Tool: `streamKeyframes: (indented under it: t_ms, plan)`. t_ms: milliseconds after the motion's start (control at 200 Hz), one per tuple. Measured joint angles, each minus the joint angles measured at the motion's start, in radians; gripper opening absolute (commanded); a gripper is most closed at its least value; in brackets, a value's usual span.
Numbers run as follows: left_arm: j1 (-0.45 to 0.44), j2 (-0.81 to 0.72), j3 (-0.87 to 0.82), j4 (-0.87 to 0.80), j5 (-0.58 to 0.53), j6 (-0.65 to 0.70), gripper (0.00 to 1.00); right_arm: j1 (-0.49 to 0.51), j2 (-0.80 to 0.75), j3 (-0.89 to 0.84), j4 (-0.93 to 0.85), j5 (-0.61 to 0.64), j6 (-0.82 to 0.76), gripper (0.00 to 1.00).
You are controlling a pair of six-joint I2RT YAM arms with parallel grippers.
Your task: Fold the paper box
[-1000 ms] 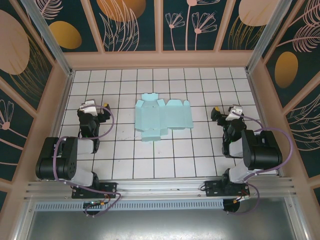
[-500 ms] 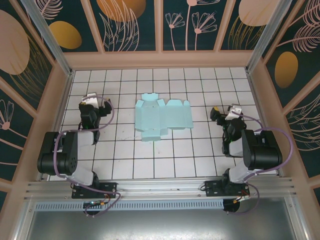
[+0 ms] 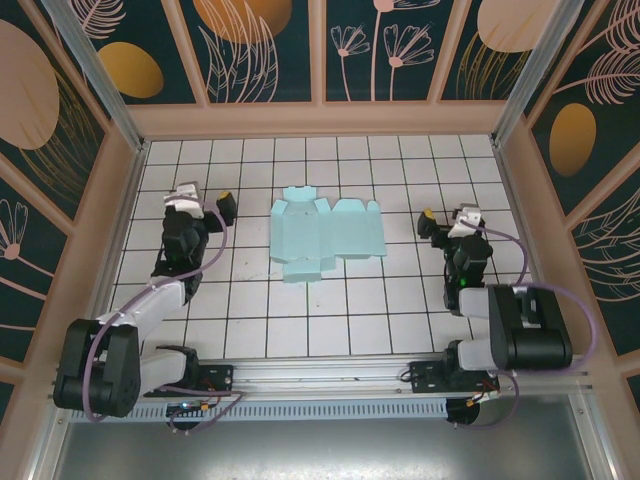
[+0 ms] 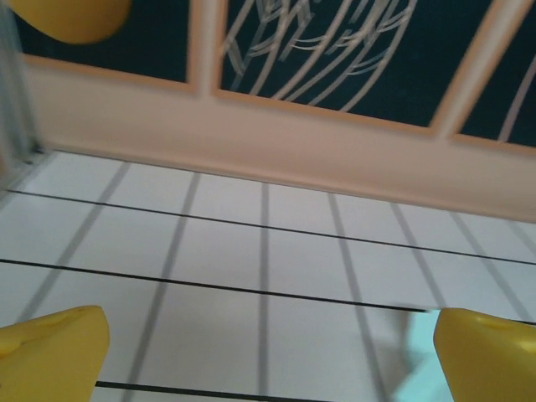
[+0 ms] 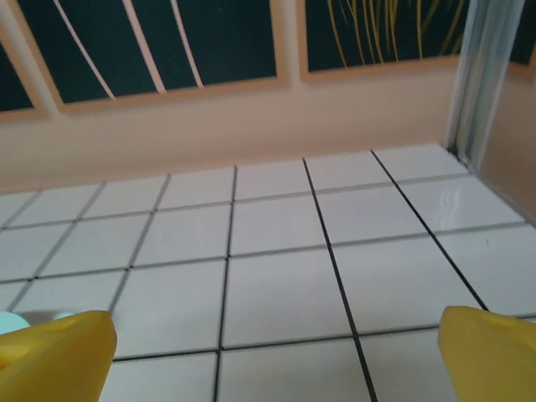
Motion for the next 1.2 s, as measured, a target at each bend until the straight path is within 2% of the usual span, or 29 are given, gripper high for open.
streamKeyframes:
  t_ms: [155,280,440,566,811,911,1071,1196]
  plan:
    - [-0.043,0.066,0.023,-0.063,0.098,-0.175,0.99,0.046,-0.179,0.096,-0.216,-0.013,0.024,0.99]
    - [-0.111,0.17,0.026,-0.069,0.166,-0.299,0.98,0.052,-0.262,0.15,-0.353,-0.063,0.048,0.99]
    - [-0.194,0.294,0.028,-0.055,0.233,-0.416,0.89,0.053,-0.299,0.165,-0.476,-0.108,0.064,0.99]
    - [-0.208,0.367,0.028,-0.036,0.262,-0.478,0.76,0.053,-0.301,0.165,-0.526,-0.134,0.068,0.99]
    - [-0.21,0.459,0.041,0.024,0.311,-0.541,0.56,0.053,-0.301,0.165,-0.546,-0.167,0.09,0.99]
    - [-0.213,0.489,0.042,0.054,0.313,-0.55,0.42,0.053,-0.301,0.165,-0.546,-0.178,0.091,0.99]
    - [-0.213,0.534,0.043,0.083,0.306,-0.547,0.26,0.053,-0.307,0.165,-0.551,-0.185,0.094,0.99]
    - [-0.213,0.549,0.045,0.089,0.303,-0.515,0.03,0.053,-0.325,0.166,-0.565,-0.188,0.094,0.99]
